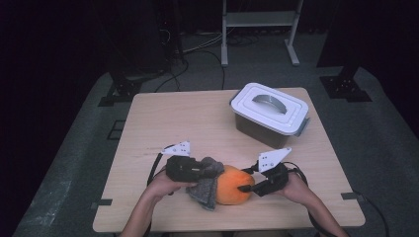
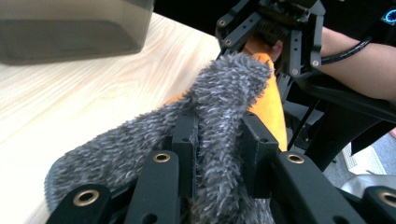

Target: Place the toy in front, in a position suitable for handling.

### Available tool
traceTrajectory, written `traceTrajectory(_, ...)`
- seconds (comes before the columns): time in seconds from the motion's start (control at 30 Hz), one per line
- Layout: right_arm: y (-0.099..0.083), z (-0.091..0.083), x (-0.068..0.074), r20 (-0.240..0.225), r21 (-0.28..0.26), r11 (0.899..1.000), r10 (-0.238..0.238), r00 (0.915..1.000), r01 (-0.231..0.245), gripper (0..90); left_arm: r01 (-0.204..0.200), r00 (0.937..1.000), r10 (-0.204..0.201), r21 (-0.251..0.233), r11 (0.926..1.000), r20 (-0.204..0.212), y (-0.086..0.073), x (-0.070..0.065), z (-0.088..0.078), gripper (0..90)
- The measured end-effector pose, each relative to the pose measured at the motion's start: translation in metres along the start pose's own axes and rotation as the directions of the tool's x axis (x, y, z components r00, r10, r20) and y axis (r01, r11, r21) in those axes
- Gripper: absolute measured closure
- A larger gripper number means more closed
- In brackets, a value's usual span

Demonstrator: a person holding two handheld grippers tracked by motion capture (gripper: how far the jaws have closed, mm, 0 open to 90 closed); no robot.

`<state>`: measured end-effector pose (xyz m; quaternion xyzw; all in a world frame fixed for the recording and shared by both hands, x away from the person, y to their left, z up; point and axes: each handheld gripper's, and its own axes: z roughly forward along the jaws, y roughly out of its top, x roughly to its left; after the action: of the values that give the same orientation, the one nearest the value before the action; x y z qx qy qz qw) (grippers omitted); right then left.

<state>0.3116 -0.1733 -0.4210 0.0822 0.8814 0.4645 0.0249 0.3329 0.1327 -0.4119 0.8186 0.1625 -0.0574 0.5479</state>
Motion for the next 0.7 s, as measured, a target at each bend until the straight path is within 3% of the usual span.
traceTrajectory(0.2, 0.004, 0.006, 0.007, -0.003, 0.006, 0.999, -0.037, 0.9993, 0.037, 45.0, -0.044, 0.9978, 0.044, -0.014, 0.9989, 0.049, 0.011, -0.013, 0.008, 70.3)
traceTrajectory(0.37, 0.005, 0.004, 0.005, 0.002, 0.015, 0.999, -0.047, 0.9989, 0.047, 45.0, -0.043, 0.9987, 0.043, 0.006, 0.999, 0.028, 0.008, -0.01, 0.008, 70.3)
traceTrajectory(0.5, -0.001, 0.0, -0.002, -0.003, 0.003, 1.0, -0.024, 0.9997, 0.024, 43.9, -0.022, 0.9997, 0.022, 0.013, 0.9997, 0.013, 0.003, -0.005, 0.005, 70.2)
traceTrajectory(0.63, -0.005, -0.005, -0.01, 0.006, -0.002, 0.998, 0.058, 0.9983, -0.058, 36.0, -0.014, 0.9997, 0.014, 0.004, 0.9999, 0.019, 0.002, -0.005, 0.008, 70.2)
traceTrajectory(0.7, -0.003, -0.006, -0.008, 0.014, 0.013, 0.997, 0.077, 0.997, -0.077, 31.5, -0.013, 0.9997, 0.012, 0.004, 0.9999, 0.021, 0.003, -0.007, 0.01, 70.2)
